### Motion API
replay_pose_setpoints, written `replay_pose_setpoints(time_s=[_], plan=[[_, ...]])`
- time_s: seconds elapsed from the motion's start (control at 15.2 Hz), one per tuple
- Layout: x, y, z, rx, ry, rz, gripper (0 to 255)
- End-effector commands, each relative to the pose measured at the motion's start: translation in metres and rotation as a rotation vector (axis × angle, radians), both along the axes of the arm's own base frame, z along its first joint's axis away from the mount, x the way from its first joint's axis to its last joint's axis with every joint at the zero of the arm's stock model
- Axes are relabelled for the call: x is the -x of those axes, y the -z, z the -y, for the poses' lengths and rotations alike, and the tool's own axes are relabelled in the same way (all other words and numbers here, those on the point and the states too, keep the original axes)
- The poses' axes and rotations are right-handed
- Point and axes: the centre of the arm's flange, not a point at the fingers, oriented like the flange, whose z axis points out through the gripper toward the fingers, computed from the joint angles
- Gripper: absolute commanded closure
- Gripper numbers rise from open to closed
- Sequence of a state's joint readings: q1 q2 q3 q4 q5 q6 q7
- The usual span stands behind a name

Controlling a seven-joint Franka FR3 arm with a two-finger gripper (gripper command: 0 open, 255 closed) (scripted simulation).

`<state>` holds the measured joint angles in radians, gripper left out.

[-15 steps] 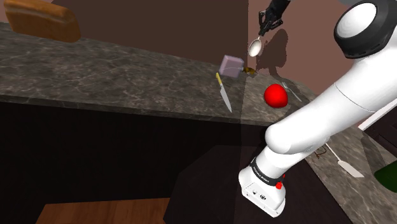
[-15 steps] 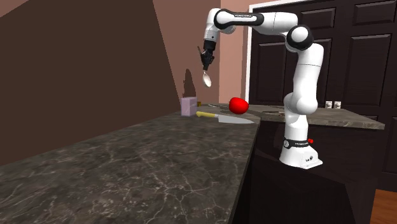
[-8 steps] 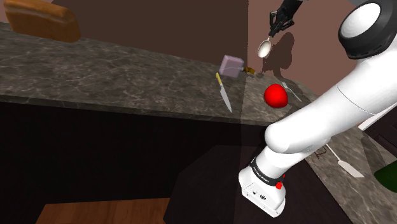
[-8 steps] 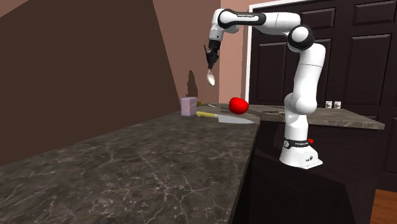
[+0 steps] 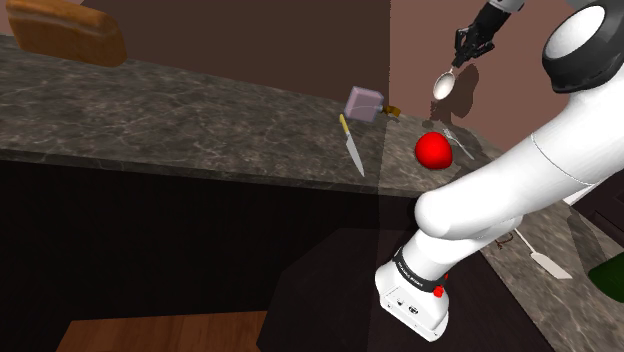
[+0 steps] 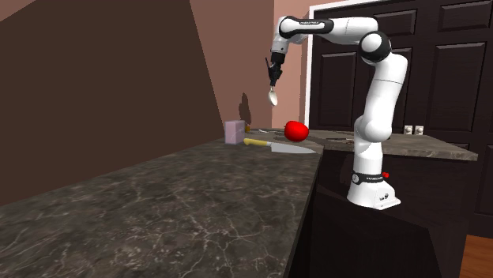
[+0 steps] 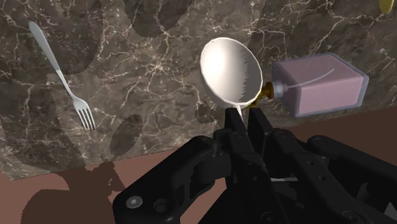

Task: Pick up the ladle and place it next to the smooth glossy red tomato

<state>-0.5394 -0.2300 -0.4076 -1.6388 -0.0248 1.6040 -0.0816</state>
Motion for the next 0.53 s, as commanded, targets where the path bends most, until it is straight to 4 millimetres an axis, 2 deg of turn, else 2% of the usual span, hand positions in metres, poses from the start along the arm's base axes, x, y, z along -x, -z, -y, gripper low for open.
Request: replay_pose_setpoints(time_s=[0.0,0.33,0.4,0.46], plan=[[0.023,0.001,0.017,0.0,-0.002,0.0,255],[0.078,0.0,0.053,0.0,-0.002,0.0,255],[0.099,0.0,0.067,0.0,-0.002,0.0,255],[0.099,0.005,0.067,0.0,-0.002,0.0,255]])
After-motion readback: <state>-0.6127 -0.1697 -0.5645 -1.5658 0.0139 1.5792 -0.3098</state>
